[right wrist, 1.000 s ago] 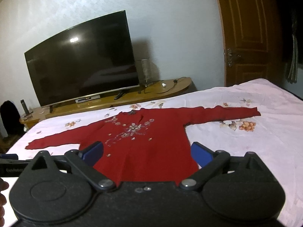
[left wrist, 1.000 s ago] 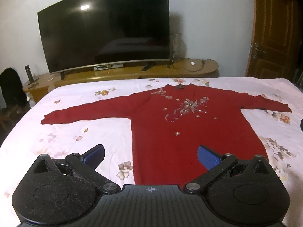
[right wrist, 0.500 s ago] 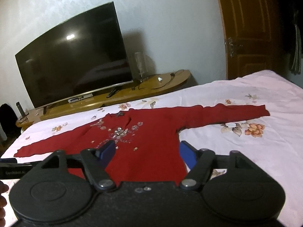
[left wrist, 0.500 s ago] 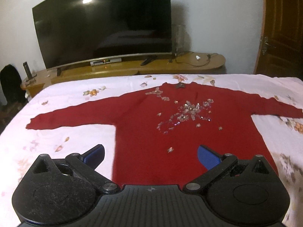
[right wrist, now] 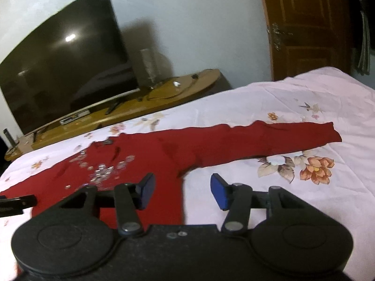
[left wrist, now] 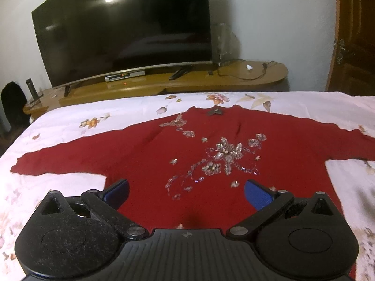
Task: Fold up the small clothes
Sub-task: 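Move the right tool to the sweater sleeve cuff, then grasp the sleeve cuff with the right tool and fold it across the body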
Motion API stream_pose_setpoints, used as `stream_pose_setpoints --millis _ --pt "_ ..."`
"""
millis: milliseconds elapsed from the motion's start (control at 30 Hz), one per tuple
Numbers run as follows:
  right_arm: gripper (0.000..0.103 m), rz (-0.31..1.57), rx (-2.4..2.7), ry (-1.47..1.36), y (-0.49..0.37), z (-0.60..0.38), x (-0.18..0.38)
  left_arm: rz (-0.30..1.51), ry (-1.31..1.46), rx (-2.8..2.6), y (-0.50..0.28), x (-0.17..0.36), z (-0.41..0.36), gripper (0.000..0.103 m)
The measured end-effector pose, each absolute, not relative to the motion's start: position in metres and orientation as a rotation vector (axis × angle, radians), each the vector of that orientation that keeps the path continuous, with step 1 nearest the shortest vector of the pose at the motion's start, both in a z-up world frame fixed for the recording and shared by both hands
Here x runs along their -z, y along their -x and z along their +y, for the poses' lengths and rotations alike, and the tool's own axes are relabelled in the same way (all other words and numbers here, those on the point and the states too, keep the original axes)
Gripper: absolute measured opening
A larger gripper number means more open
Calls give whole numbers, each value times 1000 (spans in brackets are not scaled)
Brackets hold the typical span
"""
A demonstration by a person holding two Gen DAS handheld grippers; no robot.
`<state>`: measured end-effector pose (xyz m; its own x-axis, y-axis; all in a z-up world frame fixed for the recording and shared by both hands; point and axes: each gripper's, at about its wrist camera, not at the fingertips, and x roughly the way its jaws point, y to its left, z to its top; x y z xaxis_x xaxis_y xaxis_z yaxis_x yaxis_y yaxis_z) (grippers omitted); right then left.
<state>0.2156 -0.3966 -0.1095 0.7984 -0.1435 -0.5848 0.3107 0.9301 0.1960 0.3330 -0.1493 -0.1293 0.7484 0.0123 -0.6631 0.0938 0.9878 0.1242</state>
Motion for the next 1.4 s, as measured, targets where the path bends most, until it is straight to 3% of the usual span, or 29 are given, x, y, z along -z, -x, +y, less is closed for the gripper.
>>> stream_pose_setpoints --millis 367,833,1133,1400 --pt "51 669 351 -419 -254 -485 169 761 -158 8 -384 170 -178 103" --pt "50 722 428 -506 -293 -549 202 770 -154 44 -444 195 -241 103" --pt "40 689 488 -588 -305 -590 208 789 -147 26 -461 203 -243 103" --pt "20 628 610 -587 -309 -620 208 800 -161 3 -471 209 -235 103"
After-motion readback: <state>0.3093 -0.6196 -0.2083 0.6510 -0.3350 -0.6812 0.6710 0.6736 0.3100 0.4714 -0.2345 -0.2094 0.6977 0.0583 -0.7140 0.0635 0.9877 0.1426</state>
